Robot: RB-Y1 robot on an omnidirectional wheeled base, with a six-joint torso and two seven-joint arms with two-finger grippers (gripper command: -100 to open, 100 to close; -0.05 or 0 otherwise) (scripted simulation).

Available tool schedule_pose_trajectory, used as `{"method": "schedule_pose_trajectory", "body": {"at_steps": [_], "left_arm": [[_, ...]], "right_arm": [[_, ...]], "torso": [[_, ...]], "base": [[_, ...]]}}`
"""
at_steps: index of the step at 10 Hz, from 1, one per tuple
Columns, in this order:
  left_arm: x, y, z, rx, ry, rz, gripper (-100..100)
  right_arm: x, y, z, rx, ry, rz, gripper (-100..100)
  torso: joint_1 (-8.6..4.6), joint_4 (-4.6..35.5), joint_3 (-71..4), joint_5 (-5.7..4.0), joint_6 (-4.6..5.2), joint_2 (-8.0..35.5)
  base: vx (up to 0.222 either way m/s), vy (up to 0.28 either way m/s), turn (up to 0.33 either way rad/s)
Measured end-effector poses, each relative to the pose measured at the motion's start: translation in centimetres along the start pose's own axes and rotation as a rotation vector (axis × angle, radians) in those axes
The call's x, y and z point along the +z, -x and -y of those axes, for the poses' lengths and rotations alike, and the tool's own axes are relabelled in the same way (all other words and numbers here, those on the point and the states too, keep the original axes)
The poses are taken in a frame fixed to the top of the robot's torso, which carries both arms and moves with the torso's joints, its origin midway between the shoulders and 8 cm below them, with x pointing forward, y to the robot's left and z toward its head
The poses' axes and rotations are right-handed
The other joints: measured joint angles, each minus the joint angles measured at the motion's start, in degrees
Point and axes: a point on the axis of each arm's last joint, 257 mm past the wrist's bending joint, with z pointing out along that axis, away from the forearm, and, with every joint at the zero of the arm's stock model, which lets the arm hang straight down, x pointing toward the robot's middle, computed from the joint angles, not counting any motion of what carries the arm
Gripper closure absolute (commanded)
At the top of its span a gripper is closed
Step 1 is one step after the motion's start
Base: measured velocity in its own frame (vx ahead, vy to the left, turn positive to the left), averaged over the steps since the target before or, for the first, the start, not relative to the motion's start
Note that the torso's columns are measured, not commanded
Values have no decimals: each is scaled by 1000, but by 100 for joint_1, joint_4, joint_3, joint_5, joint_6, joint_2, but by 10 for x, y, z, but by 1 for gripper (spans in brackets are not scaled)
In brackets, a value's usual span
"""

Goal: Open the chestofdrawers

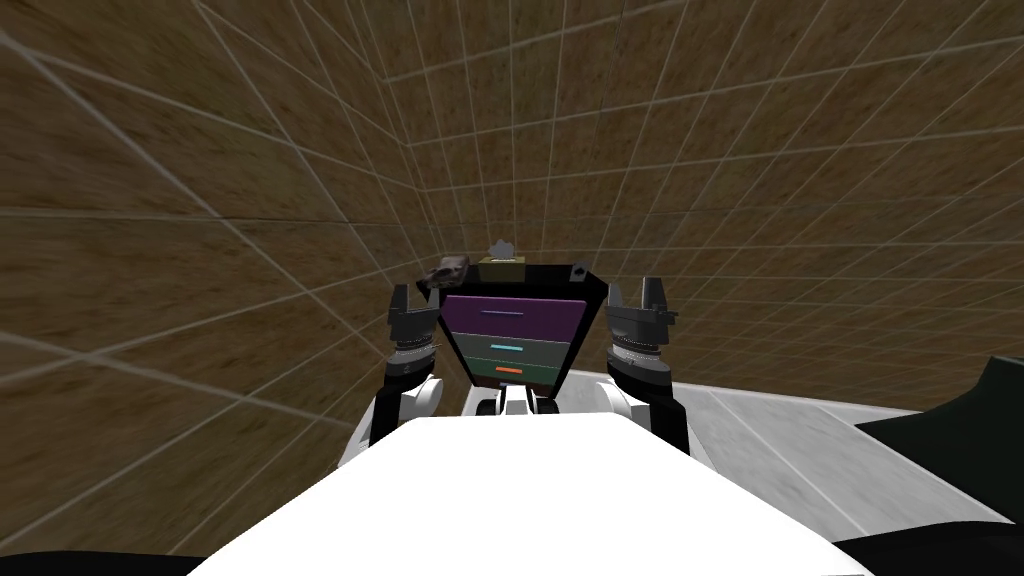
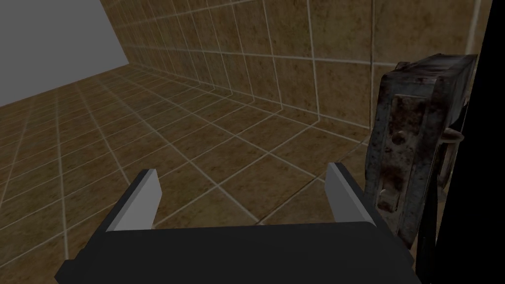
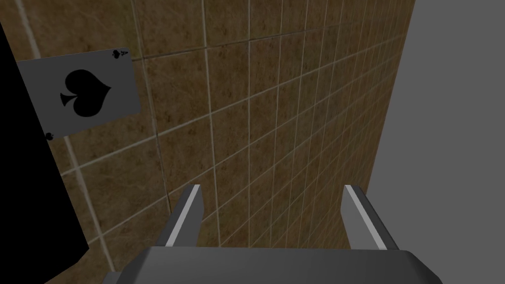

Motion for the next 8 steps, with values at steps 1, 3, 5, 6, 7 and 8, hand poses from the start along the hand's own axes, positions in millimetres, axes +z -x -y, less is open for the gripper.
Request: {"method": "schedule_pose_trajectory", "body": {"at_steps": [1,3,5,6,7,8], "left_arm": [[-4,-2,-8,4,15,-8,-100],[-10,-1,-23,8,47,-16,-100],[-15,-5,-38,13,74,-22,-100],[-19,-5,-44,15,85,-24,-100],[-24,-6,-51,18,97,-27,-100],[-26,-6,-58,19,108,-29,-100]], "right_arm": [[0,0,0,0,0,0,0],[0,0,0,0,0,0,0],[0,0,0,0,0,0,0],[0,0,0,0,0,0,0],[0,0,0,0,0,0,0],[0,0,0,0,0,0,0]], "torso": [[1,-2,-4,0,4,-5],[5,13,-3,-6,-2,5],[-5,21,4,-12,1,17],[-4,22,12,-10,-7,28],[-3,20,22,-6,-10,39],[-3,29,26,-10,-10,48]], "base": [[-6,-9,-18],[-4,-11,-6],[1,-1,-11],[10,-2,-20],[4,-6,-4],[0,0,0]]}}
